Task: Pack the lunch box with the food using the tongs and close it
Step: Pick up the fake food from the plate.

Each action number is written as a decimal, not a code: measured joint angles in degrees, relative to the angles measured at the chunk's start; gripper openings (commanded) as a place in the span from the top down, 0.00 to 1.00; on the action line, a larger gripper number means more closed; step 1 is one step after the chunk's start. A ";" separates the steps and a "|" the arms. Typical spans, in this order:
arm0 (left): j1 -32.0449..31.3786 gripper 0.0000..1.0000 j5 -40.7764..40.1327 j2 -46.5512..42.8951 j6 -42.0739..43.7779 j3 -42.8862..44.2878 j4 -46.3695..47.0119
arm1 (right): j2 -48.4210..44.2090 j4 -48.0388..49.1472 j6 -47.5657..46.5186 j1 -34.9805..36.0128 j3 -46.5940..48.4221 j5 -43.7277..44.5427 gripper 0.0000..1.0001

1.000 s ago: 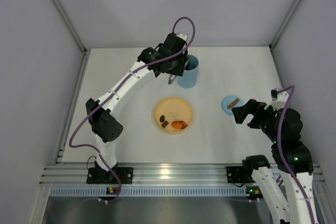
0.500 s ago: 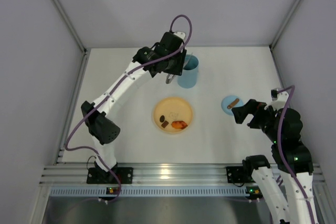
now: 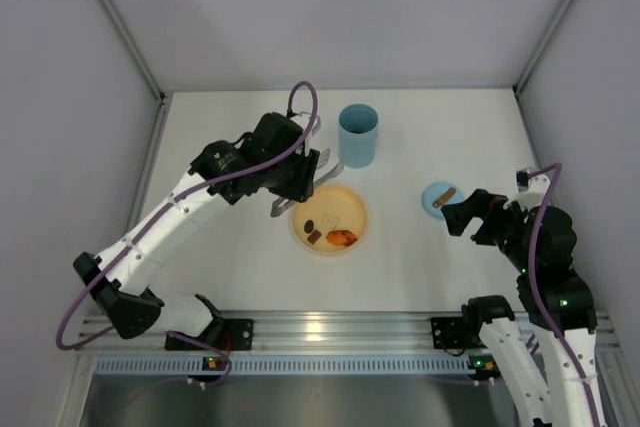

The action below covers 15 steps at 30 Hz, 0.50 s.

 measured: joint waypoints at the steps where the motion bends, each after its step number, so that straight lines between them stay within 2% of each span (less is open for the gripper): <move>1: -0.22 0.52 0.63 -1.42 0.00 -2.60 -0.20 | 0.00 -0.02 0.02 0.00 0.00 0.00 0.00; 7: -2.29 0.51 5.18 -7.06 0.04 -15.10 -1.33 | 0.00 0.02 0.07 0.00 0.00 -0.07 0.00; 15: -7.15 0.48 6.75 -8.22 -0.02 -23.08 -0.76 | 0.00 0.02 0.07 0.00 0.00 -0.09 0.01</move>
